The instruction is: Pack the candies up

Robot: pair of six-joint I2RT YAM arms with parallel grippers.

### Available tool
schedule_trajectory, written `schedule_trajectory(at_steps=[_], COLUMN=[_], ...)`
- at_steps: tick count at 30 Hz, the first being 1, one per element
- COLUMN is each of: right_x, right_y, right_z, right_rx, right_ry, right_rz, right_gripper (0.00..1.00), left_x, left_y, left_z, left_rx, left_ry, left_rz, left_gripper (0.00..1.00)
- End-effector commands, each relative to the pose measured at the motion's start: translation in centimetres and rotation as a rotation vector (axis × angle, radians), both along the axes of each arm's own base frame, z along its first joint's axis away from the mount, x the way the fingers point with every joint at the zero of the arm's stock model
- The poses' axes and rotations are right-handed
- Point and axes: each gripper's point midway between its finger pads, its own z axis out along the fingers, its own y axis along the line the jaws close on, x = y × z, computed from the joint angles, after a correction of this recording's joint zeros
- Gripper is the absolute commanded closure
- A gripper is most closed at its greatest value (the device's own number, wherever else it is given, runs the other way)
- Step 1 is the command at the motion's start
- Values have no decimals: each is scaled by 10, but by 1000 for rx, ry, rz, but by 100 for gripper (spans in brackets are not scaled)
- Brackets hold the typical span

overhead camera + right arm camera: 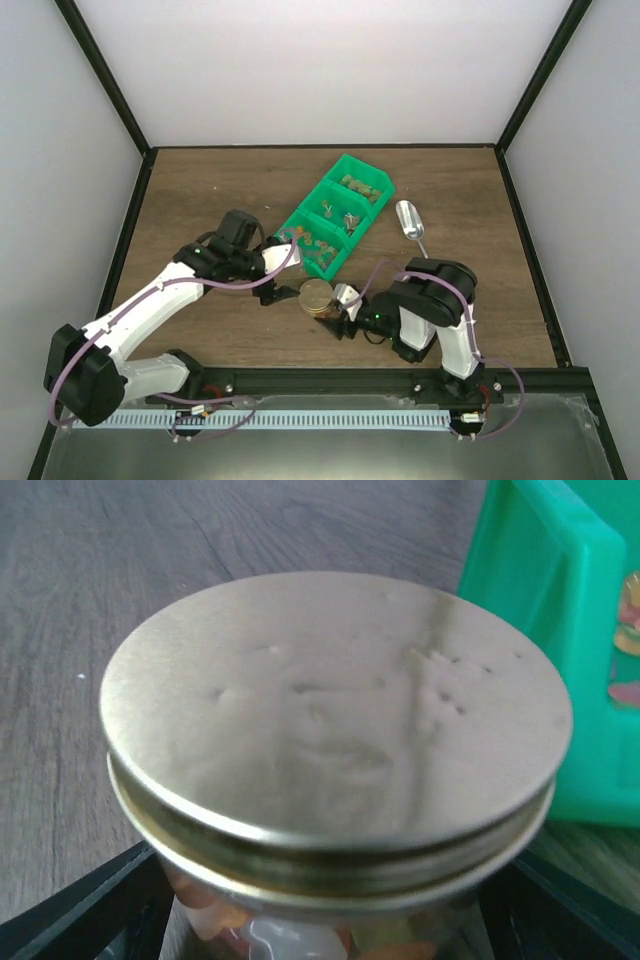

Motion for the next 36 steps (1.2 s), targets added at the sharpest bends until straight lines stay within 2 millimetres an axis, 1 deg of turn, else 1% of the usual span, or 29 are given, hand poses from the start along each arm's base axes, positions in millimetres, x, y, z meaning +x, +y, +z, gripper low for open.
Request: schedule_trajectory(at_steps=[1, 3, 5, 8, 10, 12, 16, 19, 25, 36], right_x=[-7, -17, -22, -17, -11, -7, -7, -6, -1, 3], right_y=[27, 33, 39, 47, 49, 49, 49, 53, 57, 67], right_z=[45, 48, 49, 44, 40, 36, 28, 23, 14, 18], right_rx=[146, 159, 169, 166, 159, 149, 126, 119, 111, 149], right_ry=[-146, -154, -145, -97, -78, -77, -86, -87, -75, -74], right_rz=[121, 182, 223, 225, 198, 177, 186, 194, 183, 196], right_gripper=[19, 20, 22, 22, 17, 9, 7, 6, 6, 11], left_x=[-19, -24, -23, -19, -17, -17, -23, -25, -25, -23], left_y=[7, 6, 4, 3, 4, 5, 10, 14, 15, 12], left_z=[-11, -14, -19, -31, -39, -44, -53, -57, -58, -69], left_rx=[42, 39, 37, 55, 70, 82, 111, 129, 137, 150], left_ry=[10, 25, 35, 37, 36, 38, 35, 27, 24, 101], left_rz=[-106, -130, -126, -114, -103, -106, -136, -147, -145, -102], left_gripper=[5, 6, 8, 10, 10, 10, 10, 9, 9, 9])
